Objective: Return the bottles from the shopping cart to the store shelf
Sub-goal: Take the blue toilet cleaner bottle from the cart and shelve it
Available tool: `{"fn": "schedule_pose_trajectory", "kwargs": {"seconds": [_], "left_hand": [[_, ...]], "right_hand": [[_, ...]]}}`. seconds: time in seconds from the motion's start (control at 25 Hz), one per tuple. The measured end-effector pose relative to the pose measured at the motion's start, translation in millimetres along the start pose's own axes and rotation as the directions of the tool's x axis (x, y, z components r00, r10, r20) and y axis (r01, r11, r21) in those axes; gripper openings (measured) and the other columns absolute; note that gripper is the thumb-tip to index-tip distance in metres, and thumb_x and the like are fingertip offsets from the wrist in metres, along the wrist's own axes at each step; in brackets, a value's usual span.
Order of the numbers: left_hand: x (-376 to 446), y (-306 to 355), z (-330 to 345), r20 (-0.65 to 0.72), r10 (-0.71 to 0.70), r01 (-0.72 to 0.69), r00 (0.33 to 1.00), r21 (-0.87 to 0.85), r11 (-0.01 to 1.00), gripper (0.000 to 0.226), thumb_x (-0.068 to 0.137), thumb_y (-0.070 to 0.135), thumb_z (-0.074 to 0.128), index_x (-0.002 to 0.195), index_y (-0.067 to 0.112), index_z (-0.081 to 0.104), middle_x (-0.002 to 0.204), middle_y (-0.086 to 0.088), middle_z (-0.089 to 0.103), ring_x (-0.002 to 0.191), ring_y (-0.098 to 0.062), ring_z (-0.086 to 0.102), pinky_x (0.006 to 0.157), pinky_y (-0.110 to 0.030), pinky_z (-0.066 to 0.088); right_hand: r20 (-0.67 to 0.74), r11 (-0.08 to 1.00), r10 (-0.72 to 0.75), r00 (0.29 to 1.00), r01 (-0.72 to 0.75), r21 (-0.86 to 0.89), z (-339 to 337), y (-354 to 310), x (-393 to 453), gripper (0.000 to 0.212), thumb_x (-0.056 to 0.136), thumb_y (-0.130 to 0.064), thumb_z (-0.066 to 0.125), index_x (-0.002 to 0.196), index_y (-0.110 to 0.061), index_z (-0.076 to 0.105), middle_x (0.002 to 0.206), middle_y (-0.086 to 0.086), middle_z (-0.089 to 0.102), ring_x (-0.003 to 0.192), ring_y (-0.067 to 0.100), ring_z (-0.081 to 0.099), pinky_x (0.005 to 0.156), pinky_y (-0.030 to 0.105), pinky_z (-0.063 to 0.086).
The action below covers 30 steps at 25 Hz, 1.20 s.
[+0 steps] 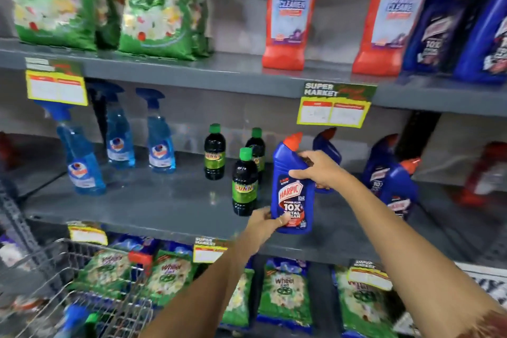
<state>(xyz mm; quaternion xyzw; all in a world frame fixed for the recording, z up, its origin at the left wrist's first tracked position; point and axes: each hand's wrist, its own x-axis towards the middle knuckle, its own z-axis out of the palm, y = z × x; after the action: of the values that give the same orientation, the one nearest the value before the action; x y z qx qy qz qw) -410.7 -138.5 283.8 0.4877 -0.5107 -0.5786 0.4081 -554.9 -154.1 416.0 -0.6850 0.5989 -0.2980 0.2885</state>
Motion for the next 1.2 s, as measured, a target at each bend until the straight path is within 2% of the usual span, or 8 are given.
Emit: {"fn": "schedule_pose_trajectory", "kwargs": {"seconds": [0.12,0.24,0.48,0.8,0.88,0.96,1.08,1.2], "left_hand": [[29.1,-2.7,26.8,0.032,0.036,-0.042,0.999,0.191,0.981,0.036,0.076,0.020,0.072,0.107,0.003,0.064,0.110,-0.015,0.069,0.091,-0.019,0.063,0.085,-0.029,0.052],[51.4,-7.4,51.1,0.050,0.025,-0.038,0.998,0.262,0.964,0.038,0.073,0.021,0.074,0.106,0.004,0.063,0.112,-0.017,0.069,0.101,-0.028,0.065,0.094,-0.039,0.051],[75.1,-16.5,86.2,0.015,0.067,-0.068,0.998,0.361,0.930,0.039,0.074,0.019,0.073,0.108,0.004,0.062,0.112,-0.018,0.067,0.103,-0.030,0.062,0.089,-0.034,0.050],[83.9,-16.7,102.2,-0.020,0.045,-0.033,0.999,0.389,0.921,0.041,0.080,0.019,0.067,0.116,0.004,0.054,0.118,-0.019,0.063,0.109,-0.032,0.058,0.092,-0.038,0.048],[79.9,-17.8,100.4,-0.008,0.048,-0.040,0.999,0.412,0.910,0.040,0.082,0.018,0.064,0.118,0.004,0.053,0.118,-0.019,0.062,0.110,-0.033,0.057,0.091,-0.037,0.047],[74.4,-18.6,94.8,-0.010,0.065,-0.056,0.998,0.405,0.912,0.037,0.084,0.017,0.062,0.117,0.003,0.054,0.118,-0.020,0.063,0.108,-0.032,0.058,0.092,-0.036,0.048],[60.2,-17.1,78.8,-0.054,0.053,-0.030,0.997,0.355,0.934,0.034,0.083,0.013,0.063,0.113,-0.001,0.057,0.114,-0.021,0.066,0.105,-0.031,0.062,0.092,-0.034,0.050],[38.8,-18.4,53.6,-0.139,0.061,-0.011,0.988,0.336,0.942,0.029,0.081,0.011,0.064,0.107,-0.002,0.063,0.107,-0.021,0.069,0.101,-0.031,0.064,0.088,-0.030,0.049]], "right_hand": [[-0.026,0.999,0.037,0.999,-0.038,-0.021,-21.5,29.5,3.7,0.046,0.075,-0.009,0.072,0.119,-0.006,0.057,0.118,0.015,0.066,0.101,0.027,0.064,0.094,0.043,0.051],[-0.044,0.997,0.063,0.997,-0.065,-0.033,-34.3,52.0,4.0,0.048,0.076,-0.002,0.070,0.122,-0.004,0.055,0.121,0.016,0.064,0.098,0.021,0.060,0.092,0.035,0.049],[-0.087,0.991,0.118,0.989,-0.122,-0.046,-47.7,89.5,6.7,0.051,0.075,-0.002,0.070,0.124,-0.007,0.055,0.121,0.012,0.064,0.099,0.018,0.060,0.086,0.028,0.047],[-0.215,0.985,0.171,0.962,-0.170,0.022,-44.1,104.1,7.1,0.057,0.074,-0.003,0.072,0.128,-0.005,0.052,0.125,0.014,0.062,0.112,0.027,0.060,0.091,0.031,0.049],[-0.278,0.981,0.160,0.947,-0.183,-0.058,-40.7,105.4,3.1,0.059,0.073,-0.007,0.074,0.128,-0.007,0.052,0.126,0.014,0.061,0.113,0.027,0.058,0.095,0.035,0.049],[-0.413,0.970,0.138,0.900,-0.206,-0.126,-35.7,107.2,-3.3,0.061,0.071,-0.013,0.075,0.127,-0.009,0.051,0.128,0.014,0.057,0.116,0.029,0.055,0.099,0.043,0.047],[-0.579,0.982,0.137,0.804,-0.187,-0.028,-27.1,103.1,-16.6,0.050,0.072,-0.012,0.075,0.118,-0.006,0.054,0.122,0.015,0.057,0.101,0.025,0.058,0.090,0.037,0.049],[-0.581,0.991,0.084,0.810,-0.130,-0.038,-12.8,92.2,-27.6,0.029,0.073,-0.011,0.074,0.098,-0.004,0.062,0.104,0.016,0.066,0.075,0.018,0.057,0.078,0.034,0.050]]}}
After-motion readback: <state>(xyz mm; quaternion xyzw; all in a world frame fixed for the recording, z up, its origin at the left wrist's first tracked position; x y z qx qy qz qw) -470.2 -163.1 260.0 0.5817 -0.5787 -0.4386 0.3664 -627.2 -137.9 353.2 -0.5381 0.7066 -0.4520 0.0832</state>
